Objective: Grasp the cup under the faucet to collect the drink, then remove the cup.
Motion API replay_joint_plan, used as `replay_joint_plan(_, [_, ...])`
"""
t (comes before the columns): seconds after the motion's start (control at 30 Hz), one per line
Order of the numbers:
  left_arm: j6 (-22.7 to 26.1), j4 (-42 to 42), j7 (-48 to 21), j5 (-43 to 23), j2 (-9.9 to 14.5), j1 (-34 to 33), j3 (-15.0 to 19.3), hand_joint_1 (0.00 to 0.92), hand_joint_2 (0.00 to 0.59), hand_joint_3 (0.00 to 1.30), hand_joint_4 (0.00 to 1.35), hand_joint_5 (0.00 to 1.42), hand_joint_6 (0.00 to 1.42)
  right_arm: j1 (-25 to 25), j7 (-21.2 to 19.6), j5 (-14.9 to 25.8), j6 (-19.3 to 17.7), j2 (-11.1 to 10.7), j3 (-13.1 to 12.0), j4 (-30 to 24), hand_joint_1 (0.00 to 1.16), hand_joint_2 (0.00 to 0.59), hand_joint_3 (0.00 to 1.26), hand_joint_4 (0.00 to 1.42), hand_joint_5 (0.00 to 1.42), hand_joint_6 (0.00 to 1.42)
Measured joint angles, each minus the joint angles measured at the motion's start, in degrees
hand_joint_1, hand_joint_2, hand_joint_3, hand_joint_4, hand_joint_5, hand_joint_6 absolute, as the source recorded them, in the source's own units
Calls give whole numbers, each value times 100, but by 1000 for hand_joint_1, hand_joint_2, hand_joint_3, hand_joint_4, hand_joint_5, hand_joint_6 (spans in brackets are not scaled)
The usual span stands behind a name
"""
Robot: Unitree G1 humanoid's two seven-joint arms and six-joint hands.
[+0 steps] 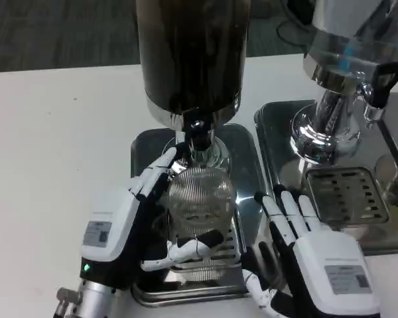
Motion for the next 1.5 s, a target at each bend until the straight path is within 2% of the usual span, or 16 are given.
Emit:
replay_joint_plan(0.27, [-179, -79, -3, -247, 104, 87, 122, 4, 18, 136, 185, 496, 511, -33, 39, 0, 14, 12, -65, 0, 347, 431, 66, 0, 0, 207])
replay_joint_plan(0.4, [-430, -345, -67, -481, 344, 378, 385, 0, 23, 144, 124, 393, 330, -14, 38, -27, 47, 10, -169, -7, 361, 423, 64, 0, 0, 184])
replay_joint_plan(0.47, [-474, -646, -191, -611, 588, 660, 596, 0, 33, 68, 12, 253, 207, 7, 38, -50, 103, 1, -218, -35, 370, 423, 47, 0, 0, 113])
replay_joint_plan(0.5, [-448, -825, -305, -690, 687, 797, 703, 0, 44, 23, 2, 178, 142, 11, 38, -65, 119, 2, -228, -53, 373, 423, 30, 0, 0, 43])
replay_joint_plan(0.53, [-373, -1069, -480, -718, 822, 947, 806, 0, 61, 5, 0, 87, 69, 15, 38, -138, 159, 4, -228, -68, 374, 423, 20, 0, 0, 9])
replay_joint_plan(0.57, [-217, -1341, -688, -731, 988, 1127, 936, 0, 71, 1, 0, 28, 15, 19, -1, -432, 294, 7, -195, -77, 373, 419, 4, 0, 0, 2])
replay_joint_plan(0.63, [326, -1831, -902, -574, 1285, 1457, 1082, 0, 75, 0, 0, 1, 1, -7, -80, -953, 518, 17, -87, -58, 372, 417, 0, 0, 0, 0])
replay_joint_plan(0.77, [1073, -2453, -1134, -214, 1614, 2046, 1161, 0, 78, 0, 0, 0, 0, -105, -28, -1027, 595, 11, -31, 93, 370, 414, 0, 0, 0, 0])
replay_joint_plan(0.9, [1345, -2685, -1279, -216, 1616, 2514, 1160, 0, 80, 0, 0, 0, 0, -120, -28, -974, 599, -4, -30, 123, 366, 413, 0, 0, 0, 0])
replay_joint_plan(1.07, [1284, -2798, -1351, -314, 1614, 2574, 1209, 0, 87, 0, 0, 0, 0, -127, -28, -923, 599, -6, -30, 186, 356, 410, 0, 0, 0, 0])
replay_joint_plan(1.2, [721, -2809, -1568, -850, 1615, 2607, 1417, 0, 105, 0, 0, 0, 0, -118, -28, -868, 596, -8, -45, 186, 350, 408, 0, 0, 0, 0])
replay_joint_plan(1.3, [-346, -2755, -2184, -1907, 1628, 2532, 1652, 0, 110, 0, 0, 0, 0, -106, -28, -733, 592, 5, -80, 186, 346, 408, 0, 0, 0, 0])
replay_joint_plan(1.33, [-792, -2673, -2745, -2596, 1639, 2437, 1662, 0, 109, 0, 0, 0, 0, -106, -28, -727, 592, 7, -89, 186, 345, 408, 0, 0, 0, 0])
replay_joint_plan(1.37, [-973, -2648, -2972, -2872, 1647, 2387, 1663, 0, 107, 0, 0, 0, 0, -105, -28, -724, 592, 9, -90, 186, 344, 407, 0, 0, 0, 0])
replay_joint_plan(1.4, [-1292, -2624, -3747, -3706, 1648, 2278, 1634, 0, 101, 0, 0, 0, 0, -106, -28, -657, 582, 15, -100, 186, 343, 407, 0, 0, 0, 0])
replay_joint_plan(1.5, [-1442, -2687, -4868, -4935, 1647, 2193, 1582, 0, 95, 0, 0, 12, 4, -107, -26, -610, 583, 20, -103, 186, 340, 407, 0, 0, 0, 0])
